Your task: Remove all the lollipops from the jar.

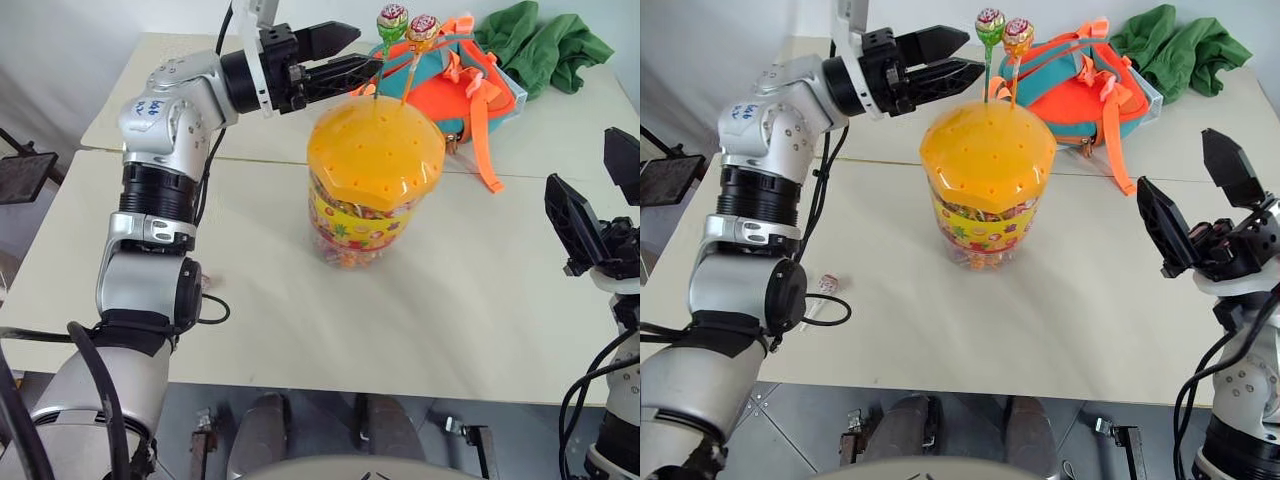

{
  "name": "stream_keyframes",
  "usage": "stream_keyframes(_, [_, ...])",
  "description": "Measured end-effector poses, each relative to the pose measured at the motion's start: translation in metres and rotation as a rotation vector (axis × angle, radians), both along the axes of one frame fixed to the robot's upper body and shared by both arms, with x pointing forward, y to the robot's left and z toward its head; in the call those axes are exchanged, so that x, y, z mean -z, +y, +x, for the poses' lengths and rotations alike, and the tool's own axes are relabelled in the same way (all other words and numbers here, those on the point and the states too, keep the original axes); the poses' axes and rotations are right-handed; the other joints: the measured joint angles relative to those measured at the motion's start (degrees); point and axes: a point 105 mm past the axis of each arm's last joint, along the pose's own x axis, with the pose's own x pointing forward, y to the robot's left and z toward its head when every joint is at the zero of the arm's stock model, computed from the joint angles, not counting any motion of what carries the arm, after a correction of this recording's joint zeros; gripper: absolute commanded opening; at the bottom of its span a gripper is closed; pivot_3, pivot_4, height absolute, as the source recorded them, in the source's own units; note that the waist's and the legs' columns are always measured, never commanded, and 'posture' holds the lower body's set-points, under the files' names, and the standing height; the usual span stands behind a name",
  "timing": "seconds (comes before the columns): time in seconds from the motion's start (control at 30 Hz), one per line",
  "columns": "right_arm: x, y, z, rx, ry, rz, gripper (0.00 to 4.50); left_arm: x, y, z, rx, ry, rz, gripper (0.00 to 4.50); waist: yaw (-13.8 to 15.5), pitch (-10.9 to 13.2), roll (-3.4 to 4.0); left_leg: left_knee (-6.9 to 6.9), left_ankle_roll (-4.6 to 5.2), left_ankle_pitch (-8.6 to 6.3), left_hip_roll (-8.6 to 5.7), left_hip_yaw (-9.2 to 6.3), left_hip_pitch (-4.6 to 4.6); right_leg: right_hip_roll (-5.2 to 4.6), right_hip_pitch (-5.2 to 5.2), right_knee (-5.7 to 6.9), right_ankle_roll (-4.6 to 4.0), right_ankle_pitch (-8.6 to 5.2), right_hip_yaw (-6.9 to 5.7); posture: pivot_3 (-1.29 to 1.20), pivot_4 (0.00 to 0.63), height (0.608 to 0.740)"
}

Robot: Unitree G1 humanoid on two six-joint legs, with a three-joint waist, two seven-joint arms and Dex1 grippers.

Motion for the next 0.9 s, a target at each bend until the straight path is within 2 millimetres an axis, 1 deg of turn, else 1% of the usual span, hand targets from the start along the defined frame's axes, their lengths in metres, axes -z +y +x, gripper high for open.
stream_keyframes(0.1, [0.001, 0.005, 0.001, -0.009, 0.009, 0.004, 4.50, 0.003, -0.009, -0.002, 0.051, 0.030, 0.003, 3.63, 0.33, 0.00, 0.00, 0.07, 0.00, 0.00, 0.00, 0.02, -0.02, -0.01, 0.01, 0.01, 0.00, 0.00, 0.01, 0.00, 0.150, 0.740])
stream_keyframes(0.2, [0.001, 0.006, 0.001, -0.008, 0.011, 0.007, 4.50, 0.008, -0.011, -0.004, 0.075, 0.043, 0.022, 3.05, 0.36, 0.00, 0.00, 0.07, 0.00, 0.00, 0.00, 0.02, -0.02, -0.01, 0.01, 0.01, 0.00, 0.00, 0.01, 0.00, 0.150, 0.740])
stream_keyframes(0.33, [0.001, 0.008, 0.003, -0.007, 0.015, 0.011, 4.50, 0.011, -0.017, -0.002, 0.090, 0.068, 0.026, 1.83, 0.47, 0.00, 0.00, 0.08, 0.00, 0.00, 0.00, 0.01, -0.03, -0.01, 0.01, 0.01, 0.00, 0.00, 0.00, 0.00, 0.150, 0.740])
stream_keyframes(0.43, [0.000, 0.015, 0.005, -0.034, 0.012, 0.008, 4.50, 0.008, -0.022, -0.003, 0.116, 0.076, 0.009, 0.93, 0.41, 0.00, 0.00, 0.07, 0.00, 0.00, 0.00, 0.01, -0.02, -0.01, 0.01, 0.01, 0.00, 0.00, 0.00, 0.00, 0.150, 0.740])
stream_keyframes(0.47, [-0.001, 0.016, 0.005, -0.039, 0.007, 0.006, 4.50, 0.006, -0.022, -0.004, 0.129, 0.084, -0.009, 0.57, 0.40, 0.00, 0.00, 0.06, 0.00, 0.00, 0.00, 0.01, -0.02, -0.01, 0.00, 0.01, 0.00, 0.00, 0.00, 0.00, 0.150, 0.740])
stream_keyframes(0.53, [-0.002, 0.020, 0.004, -0.055, -0.003, -0.002, 4.50, 0.000, -0.018, -0.005, 0.147, 0.104, -0.070, 0.06, 0.27, 0.00, 0.00, 0.05, 0.00, 0.00, 0.01, 0.01, -0.03, 0.00, -0.02, 0.02, 0.00, 0.00, 0.00, 0.00, 0.150, 0.740])
stream_keyframes(0.6, [-0.003, 0.025, 0.004, -0.085, -0.009, -0.012, 4.50, -0.012, -0.008, -0.006, 0.164, 0.126, -0.180, 0.03, 0.00, 0.00, 0.00, 0.04, 0.00, 0.00, 0.02, 0.02, -0.03, 0.00, -0.04, 0.03, 0.00, 0.00, 0.00, 0.00, 0.150, 0.740])
stream_keyframes(0.67, [-0.005, 0.033, 0.004, -0.129, -0.023, -0.029, 4.50, -0.024, 0.008, -0.004, 0.148, 0.133, -0.286, 0.03, -0.24, 0.00, 0.00, 0.05, 0.00, 0.00, 0.03, 0.01, -0.02, 0.00, -0.05, 0.07, 0.00, 0.00, 0.00, 0.00, 0.150, 0.740])
stream_keyframes(0.7, [-0.007, 0.038, 0.004, -0.159, -0.038, -0.041, 4.50, -0.029, 0.018, -0.001, 0.115, 0.130, -0.316, 0.03, -0.44, 0.00, 0.00, 0.05, 0.00, 0.00, 0.03, 0.01, -0.02, 0.00, -0.06, 0.08, 0.00, 0.00, 0.00, 0.00, 0.150, 0.740])
stream_keyframes(0.77, [-0.009, 0.054, 0.002, -0.245, -0.065, -0.089, 4.50, -0.035, 0.044, 0.003, 0.017, 0.109, -0.330, 0.03, -1.09, 0.00, 0.01, 0.03, 0.00, 0.00, 0.03, 0.01, 0.01, -0.01, -0.06, 0.10, 0.00, 0.00, 0.01, 0.00, 0.150, 0.740])
stream_keyframes(0.83, [-0.004, 0.070, -0.001, -0.344, -0.072, -0.187, 4.50, -0.031, 0.076, 0.002, -0.090, 0.103, -0.293, 0.03, -1.61, 0.00, 0.03, -0.07, 0.00, 0.00, 0.05, 0.04, 0.11, -0.01, -0.06, 0.14, 0.00, 0.00, 0.01, 0.00, 0.150, 0.740])
stream_keyframes(0.87, [0.001, 0.079, -0.003, -0.407, -0.068, -0.250, 4.50, -0.021, 0.097, 0.000, -0.159, 0.114, -0.246, 0.03, -2.06, 0.01, 0.03, -0.12, 0.00, 0.00, 0.06, 0.03, 0.13, -0.01, -0.07, 0.16, 0.00, 0.00, 0.00, 0.00, 0.150, 0.740])
stream_keyframes(0.9, [0.007, 0.085, -0.005, -0.463, -0.061, -0.299, 4.50, -0.008, 0.115, -0.004, -0.224, 0.137, -0.187, 0.03, -2.42, 0.01, 0.03, -0.14, 0.00, 0.00, 0.06, 0.00, 0.12, -0.01, -0.08, 0.18, 0.00, 0.00, -0.01, 0.00, 0.150, 0.740])
